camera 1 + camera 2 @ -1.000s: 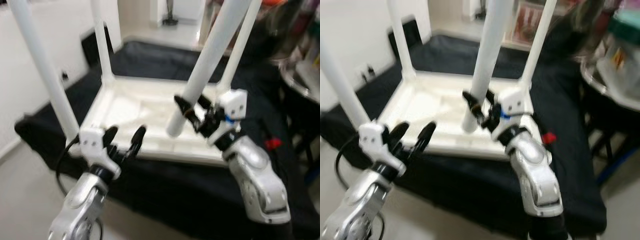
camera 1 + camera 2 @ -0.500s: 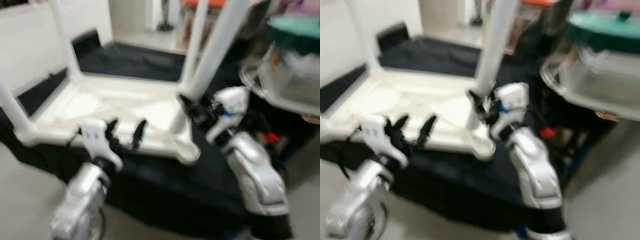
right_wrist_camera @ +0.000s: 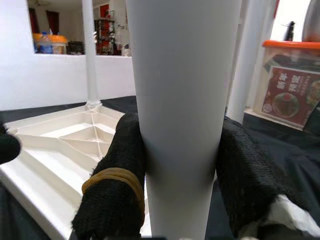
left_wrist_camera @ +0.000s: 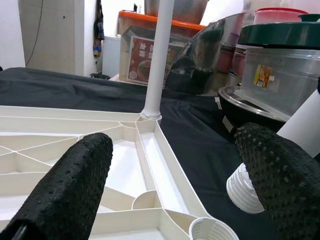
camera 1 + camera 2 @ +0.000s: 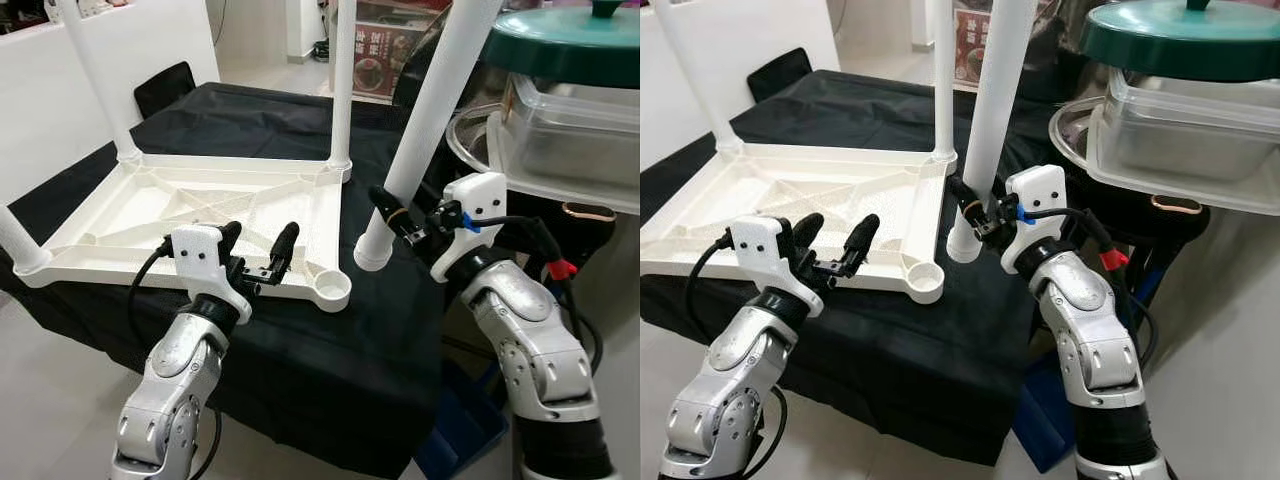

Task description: Building children table

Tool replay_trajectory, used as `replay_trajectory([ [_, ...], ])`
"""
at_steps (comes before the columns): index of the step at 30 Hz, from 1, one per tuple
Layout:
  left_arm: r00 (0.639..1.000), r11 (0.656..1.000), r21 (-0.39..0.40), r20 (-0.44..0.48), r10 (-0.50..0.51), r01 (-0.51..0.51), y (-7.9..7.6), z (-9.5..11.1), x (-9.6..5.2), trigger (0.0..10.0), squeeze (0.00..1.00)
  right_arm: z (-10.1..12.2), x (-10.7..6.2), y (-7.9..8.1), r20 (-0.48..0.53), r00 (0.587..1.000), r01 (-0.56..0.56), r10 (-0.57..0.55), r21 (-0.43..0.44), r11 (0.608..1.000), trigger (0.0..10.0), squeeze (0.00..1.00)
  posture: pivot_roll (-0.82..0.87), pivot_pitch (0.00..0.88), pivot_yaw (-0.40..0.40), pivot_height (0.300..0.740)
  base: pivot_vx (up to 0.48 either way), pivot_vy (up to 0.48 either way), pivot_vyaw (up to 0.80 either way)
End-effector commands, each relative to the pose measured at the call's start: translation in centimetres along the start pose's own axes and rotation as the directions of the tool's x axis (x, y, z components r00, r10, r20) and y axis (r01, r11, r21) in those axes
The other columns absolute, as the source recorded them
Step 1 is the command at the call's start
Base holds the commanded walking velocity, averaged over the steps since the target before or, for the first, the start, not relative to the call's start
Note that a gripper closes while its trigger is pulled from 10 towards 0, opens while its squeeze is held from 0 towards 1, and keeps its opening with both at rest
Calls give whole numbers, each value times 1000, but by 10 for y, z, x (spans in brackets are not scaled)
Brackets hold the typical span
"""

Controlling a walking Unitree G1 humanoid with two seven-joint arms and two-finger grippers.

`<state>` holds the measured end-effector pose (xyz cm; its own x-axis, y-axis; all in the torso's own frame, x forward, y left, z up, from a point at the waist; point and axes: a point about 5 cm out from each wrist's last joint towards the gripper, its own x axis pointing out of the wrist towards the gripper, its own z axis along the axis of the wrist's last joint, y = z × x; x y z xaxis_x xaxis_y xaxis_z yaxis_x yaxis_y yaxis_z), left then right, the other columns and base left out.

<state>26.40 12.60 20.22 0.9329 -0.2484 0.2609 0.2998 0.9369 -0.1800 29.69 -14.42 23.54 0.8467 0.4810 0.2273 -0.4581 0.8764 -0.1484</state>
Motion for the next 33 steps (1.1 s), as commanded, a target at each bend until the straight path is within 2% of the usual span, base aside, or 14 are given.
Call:
replay_trajectory([
  [1,1000,1000,5,7,8,-8,2,2,0,10000,0,8,3,2,32,999,-20,20,-18,1000,10000,0,-50,71,-24,740,0,0,0],
  [6,1000,1000,10,13,-19,19,-1,3,0,10000,0,7,2,2,19,999,-40,40,-33,999,10000,0,-56,69,-23,740,0,-186,0],
  [15,1000,1000,5,19,-24,24,-4,5,2,10000,0,4,-1,11,-8,991,-137,136,-57,989,10000,0,-58,67,-19,740,0,-470,800],
  [25,1000,1000,-14,14,0,0,-5,5,4,10000,0,8,-5,17,-15,976,-218,218,-82,972,10000,0,-64,71,-11,740,0,0,800],
  [30,1000,1000,-7,10,5,-5,-4,6,5,10000,0,9,-5,17,-23,977,-214,213,-91,973,10000,0,-65,75,-10,740,0,0,0],
  [33,1000,1000,-1,-5,-12,12,-4,5,5,10000,0,16,-3,10,-10,982,-188,188,-70,980,10000,0,-66,79,-9,740,0,0,0],
])
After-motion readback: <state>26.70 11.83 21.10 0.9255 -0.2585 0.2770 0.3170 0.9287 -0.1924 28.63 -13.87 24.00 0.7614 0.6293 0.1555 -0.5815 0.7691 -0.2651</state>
